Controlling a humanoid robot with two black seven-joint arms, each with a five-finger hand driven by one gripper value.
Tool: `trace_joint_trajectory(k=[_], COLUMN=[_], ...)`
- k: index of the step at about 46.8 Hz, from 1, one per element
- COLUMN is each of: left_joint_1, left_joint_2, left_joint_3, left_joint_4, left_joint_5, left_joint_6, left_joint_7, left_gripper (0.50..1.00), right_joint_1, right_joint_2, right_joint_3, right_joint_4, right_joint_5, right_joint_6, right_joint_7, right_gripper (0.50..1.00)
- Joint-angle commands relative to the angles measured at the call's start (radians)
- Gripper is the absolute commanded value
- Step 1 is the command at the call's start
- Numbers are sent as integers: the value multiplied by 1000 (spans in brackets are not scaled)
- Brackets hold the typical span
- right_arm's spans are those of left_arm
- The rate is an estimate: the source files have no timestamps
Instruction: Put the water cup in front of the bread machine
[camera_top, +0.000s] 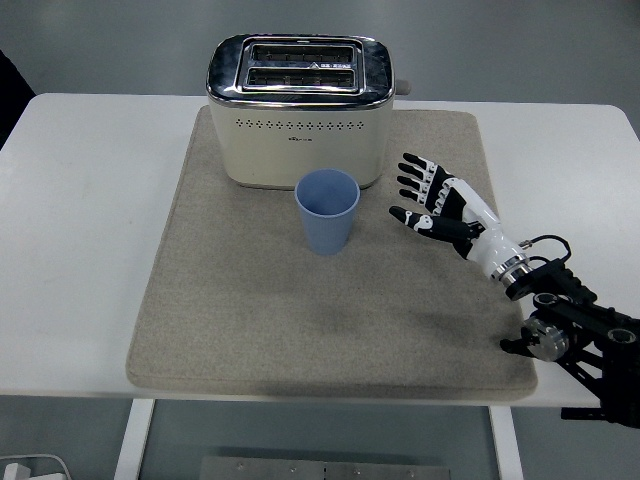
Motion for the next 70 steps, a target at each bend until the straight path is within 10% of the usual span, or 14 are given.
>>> trace_joint_trajectory(k=[1,32,70], left_joint_1=[0,-1,0], left_joint_2=[0,0,0], left_joint_3=[0,0,-2], left_joint_4=[0,-6,-6], left_joint_5=[2,2,2], left_joint_6=[0,0,0], left_joint_7=[0,0,0], left_gripper=[1000,1000,1000], right_joint_1=[9,169,178], right_joint_2=[-27,-33,-12], right_joint_3=[0,8,8], right_joint_4=[-8,-141,-203], right_joint_5=[33,352,361], right_joint_6=[19,106,134], right_joint_7=[-2,-198,-198], right_gripper=[905,905,907])
